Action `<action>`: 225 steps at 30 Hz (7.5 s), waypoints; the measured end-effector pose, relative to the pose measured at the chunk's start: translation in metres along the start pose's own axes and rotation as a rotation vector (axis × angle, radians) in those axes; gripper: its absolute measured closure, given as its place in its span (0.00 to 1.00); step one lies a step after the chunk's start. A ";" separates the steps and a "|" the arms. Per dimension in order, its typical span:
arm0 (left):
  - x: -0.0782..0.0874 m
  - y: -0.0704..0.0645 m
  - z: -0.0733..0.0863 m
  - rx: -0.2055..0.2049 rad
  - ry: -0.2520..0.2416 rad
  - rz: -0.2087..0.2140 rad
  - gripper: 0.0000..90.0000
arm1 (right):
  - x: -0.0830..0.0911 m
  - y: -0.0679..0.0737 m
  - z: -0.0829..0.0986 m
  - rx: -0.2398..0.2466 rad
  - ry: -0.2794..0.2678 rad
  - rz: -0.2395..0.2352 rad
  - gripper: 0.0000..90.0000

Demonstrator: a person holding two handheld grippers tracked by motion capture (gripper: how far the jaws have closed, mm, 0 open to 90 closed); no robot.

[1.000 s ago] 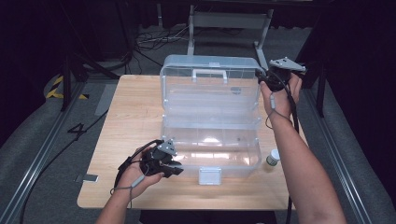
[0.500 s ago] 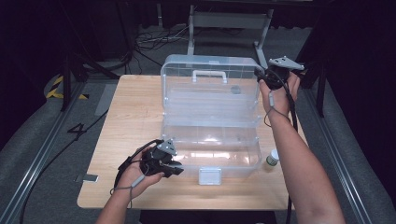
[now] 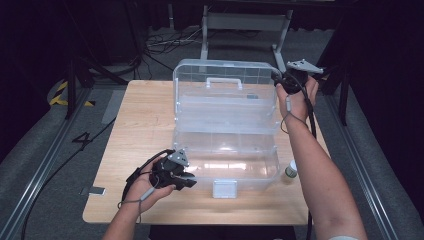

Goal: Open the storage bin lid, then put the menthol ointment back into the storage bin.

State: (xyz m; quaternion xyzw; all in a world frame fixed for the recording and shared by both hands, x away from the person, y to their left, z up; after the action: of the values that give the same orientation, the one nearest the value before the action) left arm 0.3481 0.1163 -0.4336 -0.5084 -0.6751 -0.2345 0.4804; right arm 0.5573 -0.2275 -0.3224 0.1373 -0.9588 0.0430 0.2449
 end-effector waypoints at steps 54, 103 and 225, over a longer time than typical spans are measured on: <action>0.000 0.001 0.001 0.003 -0.011 0.015 0.82 | -0.062 -0.026 0.012 -0.021 0.059 -0.127 0.90; 0.001 0.002 0.001 0.007 -0.016 0.022 0.82 | -0.102 -0.034 0.028 0.002 0.198 -0.175 0.91; 0.079 0.050 0.026 0.273 -0.098 -0.094 0.58 | 0.129 -0.059 0.116 0.233 0.129 -0.325 0.59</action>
State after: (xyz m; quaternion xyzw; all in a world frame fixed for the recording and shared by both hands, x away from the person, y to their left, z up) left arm 0.3816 0.1930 -0.3831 -0.4170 -0.7463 -0.1377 0.5002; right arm 0.4124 -0.3331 -0.3611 0.3147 -0.8949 0.1221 0.2919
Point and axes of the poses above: each handheld gripper's, and its own axes: x roughly backward along the jaws, z roughly out of its underside, y roughly to its left, the point moved 3 cm from there along -x, roughly forward along the jaws, and after that the axes turned 10 degrees about y, right-handed, at the moved point
